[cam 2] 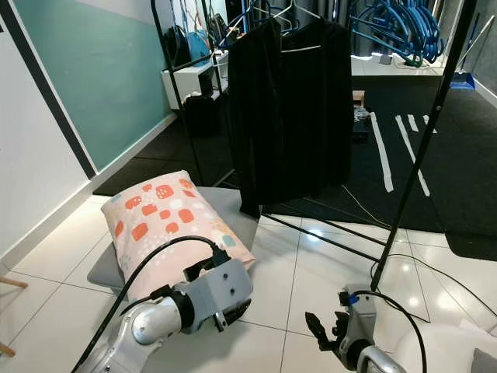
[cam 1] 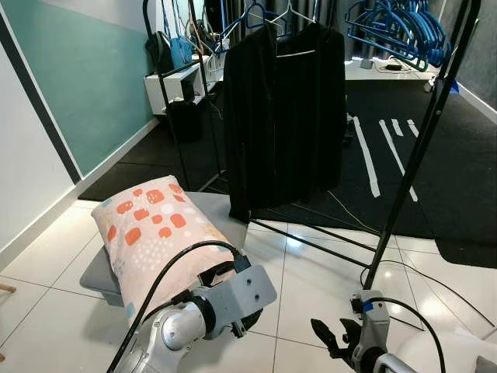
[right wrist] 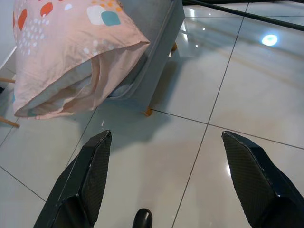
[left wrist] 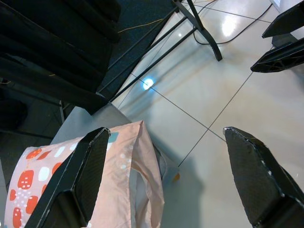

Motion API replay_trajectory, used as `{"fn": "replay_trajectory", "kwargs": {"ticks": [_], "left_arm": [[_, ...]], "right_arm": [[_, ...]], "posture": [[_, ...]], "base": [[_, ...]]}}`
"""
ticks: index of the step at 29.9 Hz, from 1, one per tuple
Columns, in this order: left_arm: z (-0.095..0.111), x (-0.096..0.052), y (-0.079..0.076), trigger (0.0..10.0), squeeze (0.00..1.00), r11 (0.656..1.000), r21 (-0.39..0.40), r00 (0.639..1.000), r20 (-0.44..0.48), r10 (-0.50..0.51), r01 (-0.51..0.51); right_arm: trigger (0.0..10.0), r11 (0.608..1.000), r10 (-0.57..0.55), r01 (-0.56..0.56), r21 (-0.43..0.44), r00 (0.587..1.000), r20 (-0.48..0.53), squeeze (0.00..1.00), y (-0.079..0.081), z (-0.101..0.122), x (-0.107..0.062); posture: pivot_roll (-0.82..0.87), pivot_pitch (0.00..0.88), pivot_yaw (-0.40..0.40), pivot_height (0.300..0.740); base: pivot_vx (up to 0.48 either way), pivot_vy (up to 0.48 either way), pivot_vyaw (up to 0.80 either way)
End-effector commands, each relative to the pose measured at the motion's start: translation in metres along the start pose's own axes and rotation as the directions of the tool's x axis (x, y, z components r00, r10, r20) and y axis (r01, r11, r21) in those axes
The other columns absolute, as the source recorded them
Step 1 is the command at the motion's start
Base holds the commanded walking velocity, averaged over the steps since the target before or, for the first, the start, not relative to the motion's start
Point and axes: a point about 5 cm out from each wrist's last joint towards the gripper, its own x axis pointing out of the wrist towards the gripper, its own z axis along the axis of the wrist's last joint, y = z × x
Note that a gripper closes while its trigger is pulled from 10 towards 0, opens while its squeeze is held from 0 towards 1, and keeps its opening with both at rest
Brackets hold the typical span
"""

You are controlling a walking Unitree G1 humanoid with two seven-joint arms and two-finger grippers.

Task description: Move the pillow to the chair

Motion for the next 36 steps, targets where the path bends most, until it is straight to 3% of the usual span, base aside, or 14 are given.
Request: {"fn": "replay_trajectory", "kwargs": {"ticks": [1,36], "left_arm": [[0.0019,-0.0015,-0.0001,10.0,0.00,1.000,0.006,1.000,0.004,-0.006,0.006],[0.0042,0.0003,-0.0003,10.0,0.00,1.000,0.003,1.000,0.006,-0.008,0.008]], "right_arm": [[10.0,1.000,0.014,-0.014,0.007,1.000,0.009,0.00,0.0037,0.0019,0.0017],[10.0,1.000,0.012,-0.012,0.010,1.000,0.002,0.00,0.0009,0.0026,0.0009]], "posture": [[-0.15,0.023,0.019,0.740],[-0.15,0.031,0.014,0.740]], "base": [[0.000,0.000,0.00],[0.000,0.000,0.00]]}}
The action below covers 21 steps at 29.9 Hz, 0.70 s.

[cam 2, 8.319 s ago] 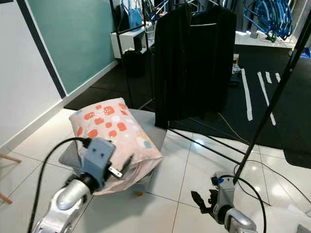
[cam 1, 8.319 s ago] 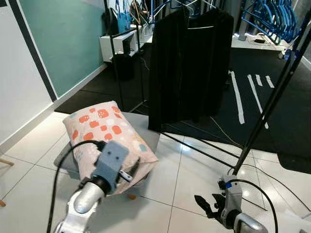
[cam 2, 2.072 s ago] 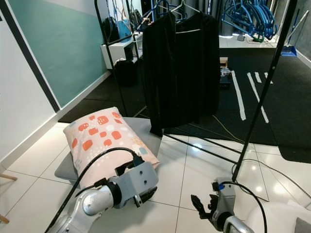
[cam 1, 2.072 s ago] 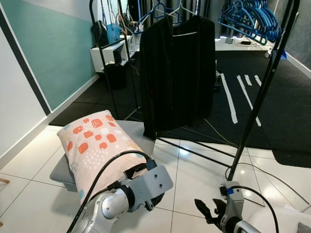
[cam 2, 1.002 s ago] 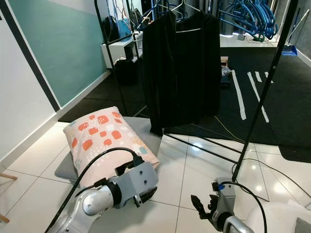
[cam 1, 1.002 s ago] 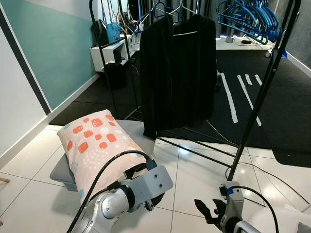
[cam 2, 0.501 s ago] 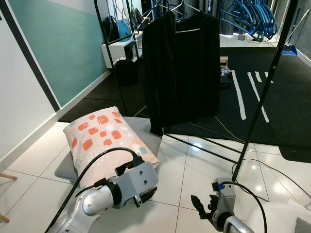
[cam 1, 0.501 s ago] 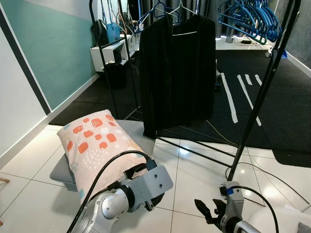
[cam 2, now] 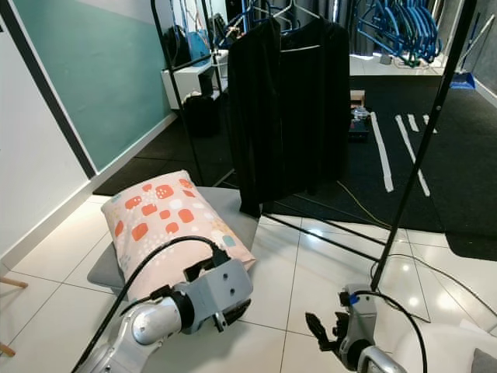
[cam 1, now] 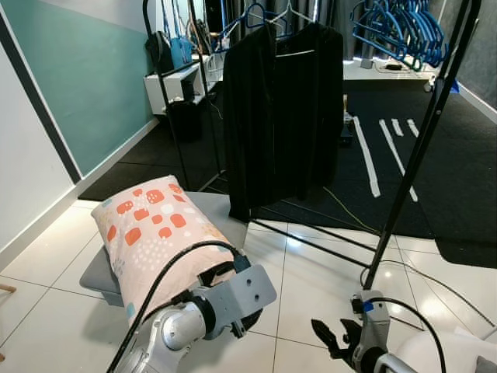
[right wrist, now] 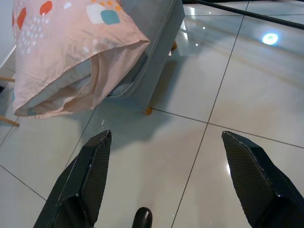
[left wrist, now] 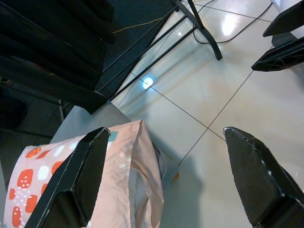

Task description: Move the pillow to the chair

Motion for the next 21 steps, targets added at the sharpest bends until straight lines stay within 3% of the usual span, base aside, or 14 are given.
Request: {"fn": "replay_trajectory", "kwargs": {"ticks": [1,21], "left_arm": [[0.0037,-0.0003,0.0005,10.0,0.00,1.000,0.011,1.000,0.008,-0.008,0.007],[0.0047,-0.0001,0.0014,10.0,0.00,1.000,0.012,1.000,0.009,-0.007,0.007]], "right_arm": [[10.0,1.000,0.012,-0.012,0.009,1.000,0.008,0.00,0.0022,0.0028,0.0016],[10.0,1.000,0.012,-0.012,0.011,1.000,0.009,0.00,0.0021,0.0041,0.0019]], "posture": [[-0.15,0.033,0.016,0.740],[-0.15,0.043,0.017,0.740]], "base": [[0.000,0.000,0.00],[0.000,0.000,0.00]]}}
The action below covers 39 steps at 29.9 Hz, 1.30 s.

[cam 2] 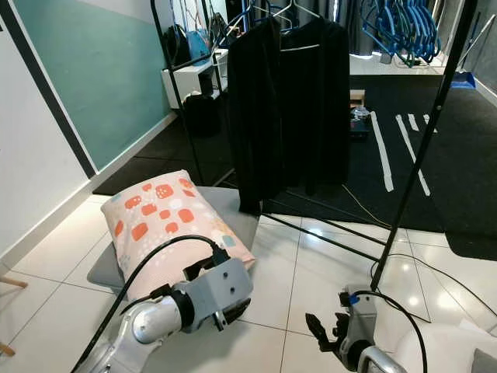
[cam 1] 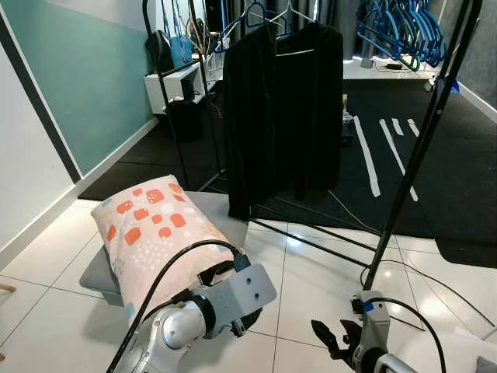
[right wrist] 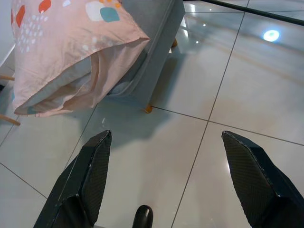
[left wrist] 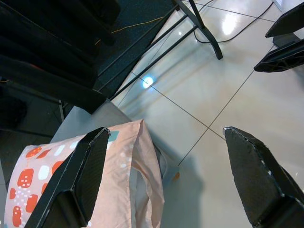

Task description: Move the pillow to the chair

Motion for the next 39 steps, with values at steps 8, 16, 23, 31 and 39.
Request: {"fn": "replay_trajectory", "kwargs": {"ticks": [8,16,23,31,39], "left_arm": [[0.0043,-0.0003,0.0002,10.0,0.00,1.000,0.009,1.000,0.010,-0.009,0.009],[0.0043,-0.0004,0.0008,10.0,0.00,1.000,0.010,1.000,0.009,-0.009,0.009],[0.0042,-0.0003,0.0011,10.0,0.00,1.000,0.010,1.000,0.009,-0.009,0.009],[0.0044,0.0012,-0.0007,10.0,0.00,1.000,0.009,1.000,0.008,-0.010,0.010],[0.0037,0.0014,-0.0019,10.0,0.00,1.000,0.008,1.000,0.008,-0.011,0.011]], "right_arm": [[10.0,1.000,0.009,-0.010,0.007,1.000,0.017,0.00,0.0016,0.0054,0.0017],[10.0,1.000,0.011,-0.011,0.008,1.000,0.016,0.00,0.0022,0.0059,0.0022],[10.0,1.000,0.013,-0.013,0.008,1.000,0.016,0.00,0.0027,0.0062,0.0026],[10.0,1.000,0.013,-0.013,0.007,1.000,0.010,0.00,0.0010,0.0054,0.0021],[10.0,1.000,0.011,-0.011,0.008,1.000,0.007,0.00,0.0005,0.0042,0.0017]], "posture": [[-0.15,0.043,0.016,0.740],[-0.16,0.045,0.015,0.740],[-0.15,0.043,0.015,0.740],[-0.16,0.033,0.001,0.740],[-0.16,0.025,0.007,0.740]], "base": [[0.000,0.000,0.00],[0.000,0.000,0.00],[0.000,0.000,0.00],[0.000,0.000,0.00],[0.000,0.000,0.00]]}}
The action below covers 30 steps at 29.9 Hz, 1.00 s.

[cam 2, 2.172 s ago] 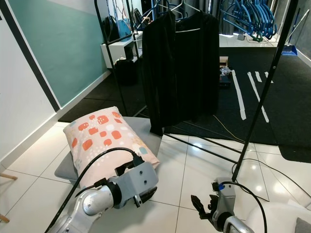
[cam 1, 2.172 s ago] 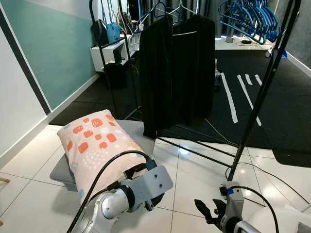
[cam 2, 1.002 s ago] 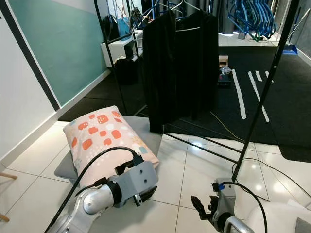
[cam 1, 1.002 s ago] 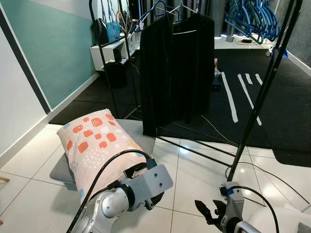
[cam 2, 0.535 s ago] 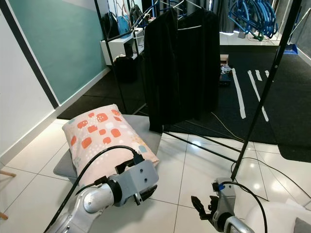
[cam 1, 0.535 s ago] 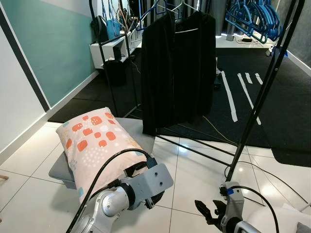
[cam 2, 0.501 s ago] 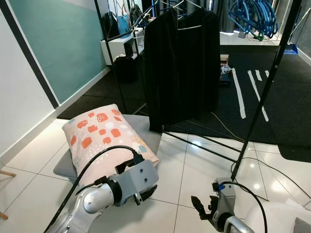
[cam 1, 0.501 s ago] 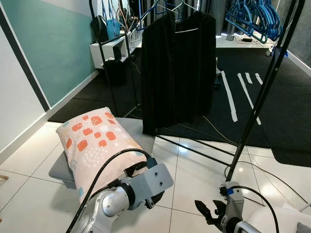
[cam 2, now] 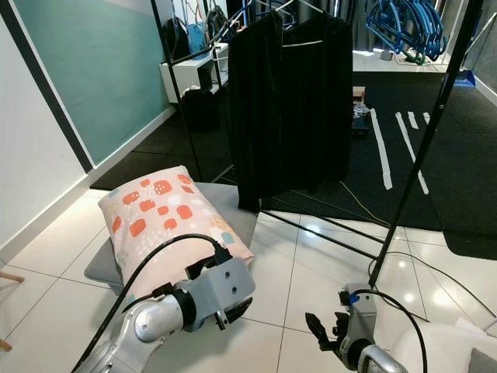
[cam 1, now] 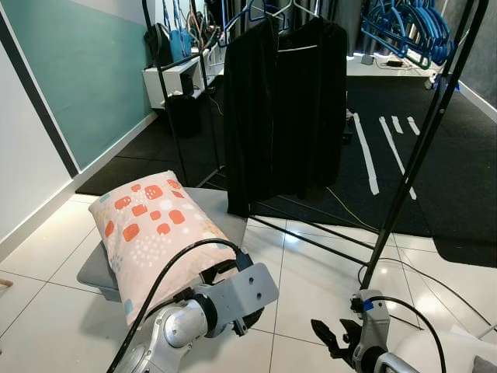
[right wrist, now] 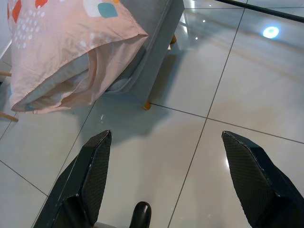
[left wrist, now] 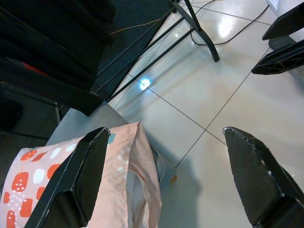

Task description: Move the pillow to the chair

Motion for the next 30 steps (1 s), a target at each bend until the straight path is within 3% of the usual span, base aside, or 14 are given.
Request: {"fn": "replay_trajectory", "kwargs": {"ticks": [1,30], "left_arm": [[0.0007,-0.0004,-0.0016,10.0,0.00,1.000,-0.001,1.000,-0.001,-0.005,0.005],[0.0015,0.0006,-0.0001,10.0,0.00,1.000,0.001,1.000,-0.001,-0.004,0.004]], "right_arm": [[10.0,1.000,0.004,-0.004,0.009,1.000,0.009,0.00,0.0007,0.0021,0.0009],[10.0,1.000,0.009,-0.009,0.010,1.000,0.005,0.00,0.0009,0.0034,0.0021]], "posture": [[-0.16,0.025,0.005,0.740],[-0.15,0.031,0.003,0.740]], "base": [[0.000,0.000,0.00],[0.000,0.000,0.00]]}}
